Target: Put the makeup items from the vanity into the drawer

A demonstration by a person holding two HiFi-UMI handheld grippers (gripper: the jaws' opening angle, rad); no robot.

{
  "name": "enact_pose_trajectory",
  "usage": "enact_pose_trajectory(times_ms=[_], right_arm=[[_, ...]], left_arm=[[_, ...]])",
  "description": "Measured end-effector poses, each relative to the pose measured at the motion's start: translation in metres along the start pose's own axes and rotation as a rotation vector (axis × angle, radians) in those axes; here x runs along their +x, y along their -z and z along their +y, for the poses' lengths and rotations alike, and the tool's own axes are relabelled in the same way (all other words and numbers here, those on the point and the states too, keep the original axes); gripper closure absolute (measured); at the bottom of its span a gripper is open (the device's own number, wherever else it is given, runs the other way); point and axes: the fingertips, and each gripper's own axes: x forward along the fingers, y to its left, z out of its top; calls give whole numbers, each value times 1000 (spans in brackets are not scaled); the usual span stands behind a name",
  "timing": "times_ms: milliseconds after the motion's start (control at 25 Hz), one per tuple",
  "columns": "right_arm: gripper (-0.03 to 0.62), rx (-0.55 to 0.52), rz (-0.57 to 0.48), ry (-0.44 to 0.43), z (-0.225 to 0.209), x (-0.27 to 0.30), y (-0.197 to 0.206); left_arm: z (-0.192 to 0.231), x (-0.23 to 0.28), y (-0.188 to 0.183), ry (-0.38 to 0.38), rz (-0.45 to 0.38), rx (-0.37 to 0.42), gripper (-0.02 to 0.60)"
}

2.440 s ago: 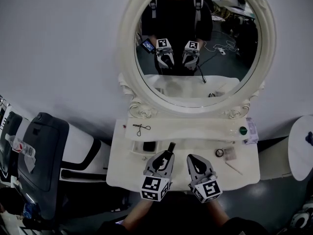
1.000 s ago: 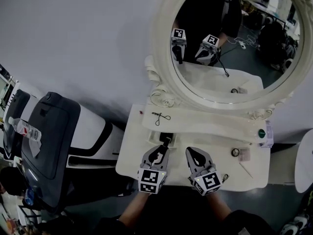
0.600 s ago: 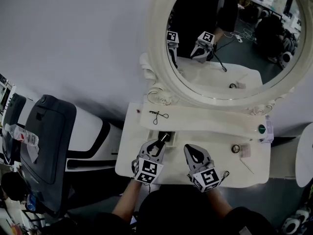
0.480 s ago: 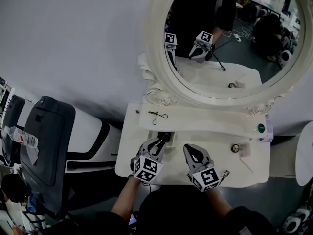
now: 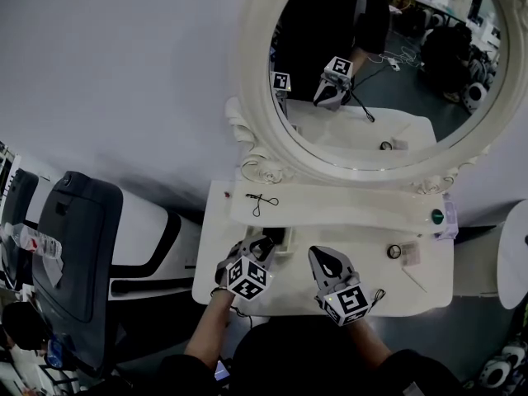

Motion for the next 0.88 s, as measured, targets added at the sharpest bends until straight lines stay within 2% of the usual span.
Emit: enact_pose_trajectory(times_ms=[200, 440, 640, 880], right_arm=[[569, 4, 2, 6, -1, 0, 2], [569, 7, 5, 1, 2, 1, 3], [569, 5, -3, -11, 7, 1, -1], [569, -1, -33, -24, 14, -1, -16]], left_arm=[[4, -1, -1, -18, -14, -24, 477], [10, -12, -9, -41, -72, -101, 479], [8, -25, -22, -66, -119, -125, 509], [4, -51, -55, -79, -253, -230, 537]])
